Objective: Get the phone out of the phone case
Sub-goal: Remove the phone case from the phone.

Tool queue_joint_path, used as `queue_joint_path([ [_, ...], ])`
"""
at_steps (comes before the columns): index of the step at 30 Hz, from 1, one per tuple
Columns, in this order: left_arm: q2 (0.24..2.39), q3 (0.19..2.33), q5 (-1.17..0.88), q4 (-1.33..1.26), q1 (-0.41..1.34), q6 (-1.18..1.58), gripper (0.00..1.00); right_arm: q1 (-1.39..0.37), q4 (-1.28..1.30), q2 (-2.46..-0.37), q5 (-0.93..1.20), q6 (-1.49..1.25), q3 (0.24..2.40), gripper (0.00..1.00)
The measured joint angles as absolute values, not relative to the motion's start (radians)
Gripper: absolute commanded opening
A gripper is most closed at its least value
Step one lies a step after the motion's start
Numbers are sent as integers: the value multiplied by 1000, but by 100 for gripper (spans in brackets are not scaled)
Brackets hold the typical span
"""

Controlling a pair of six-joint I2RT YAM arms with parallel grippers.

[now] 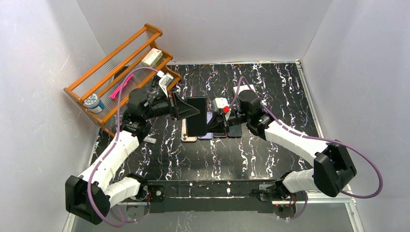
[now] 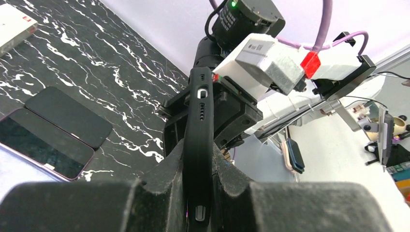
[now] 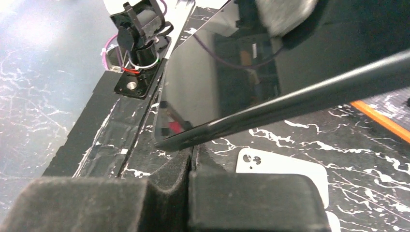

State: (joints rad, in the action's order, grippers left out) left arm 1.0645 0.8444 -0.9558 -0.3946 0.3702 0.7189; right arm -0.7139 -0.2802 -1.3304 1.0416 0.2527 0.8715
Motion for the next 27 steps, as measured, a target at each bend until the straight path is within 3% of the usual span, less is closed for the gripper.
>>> queue_joint_path([
  [9,1047,831,-942,-374,391,686,0,-714,-200,-1333,1016,311,927,39],
  [13,1039,831,-942,-356,395,656,0,-713,-194,-1323,1011,316,913,48],
  [19,1039,831,-933,-344,395,643,0,-713,-189,-1278,1018,311,869,53],
  [27,1039,831,-905,-363,395,643,0,-713,-217,-1265,1062,237,869,52],
])
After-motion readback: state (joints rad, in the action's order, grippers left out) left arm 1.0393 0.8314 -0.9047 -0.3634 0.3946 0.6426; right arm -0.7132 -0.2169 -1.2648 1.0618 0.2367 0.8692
